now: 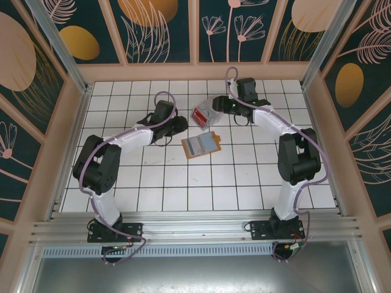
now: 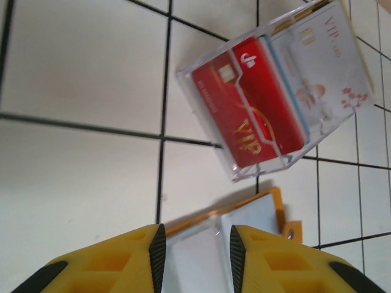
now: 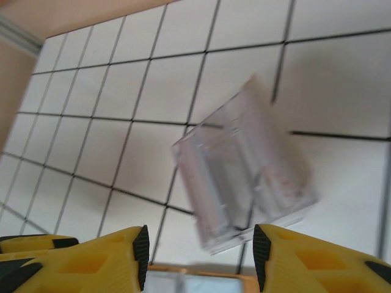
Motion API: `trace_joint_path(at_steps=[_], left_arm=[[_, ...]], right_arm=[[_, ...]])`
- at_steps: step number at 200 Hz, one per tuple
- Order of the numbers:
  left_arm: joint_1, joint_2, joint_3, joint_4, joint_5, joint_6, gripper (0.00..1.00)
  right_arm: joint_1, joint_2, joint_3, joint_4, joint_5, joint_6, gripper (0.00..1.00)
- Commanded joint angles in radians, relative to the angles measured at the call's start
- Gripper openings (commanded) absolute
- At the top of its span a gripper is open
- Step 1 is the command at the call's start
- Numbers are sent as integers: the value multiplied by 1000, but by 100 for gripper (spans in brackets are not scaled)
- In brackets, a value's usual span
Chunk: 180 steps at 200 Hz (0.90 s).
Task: Put the credit cards into the card holder
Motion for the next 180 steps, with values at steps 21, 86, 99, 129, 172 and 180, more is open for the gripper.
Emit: trace_joint_path(at_steps=[21,86,99,129,172,180], left_arm=[[9,133,169,-3,57,21,37],[9,342,392,-52,85,34,39],[9,361,404,-51,81,35,38],[9,415,441,-57,93,29,39],[9,453,448,-51,94,28,39],[9,458,447,-49,94,28,39]], right_arm=[[-6,126,183,-139,137,-112,51],[17,317,422,-286,246,-242,59],[26,325,428,-285,249,-254,61],[36,369,464,-296,250,-262,62],[40,433,529,-334,285,-272,62],[40,442,534,-342,286,-273,62]])
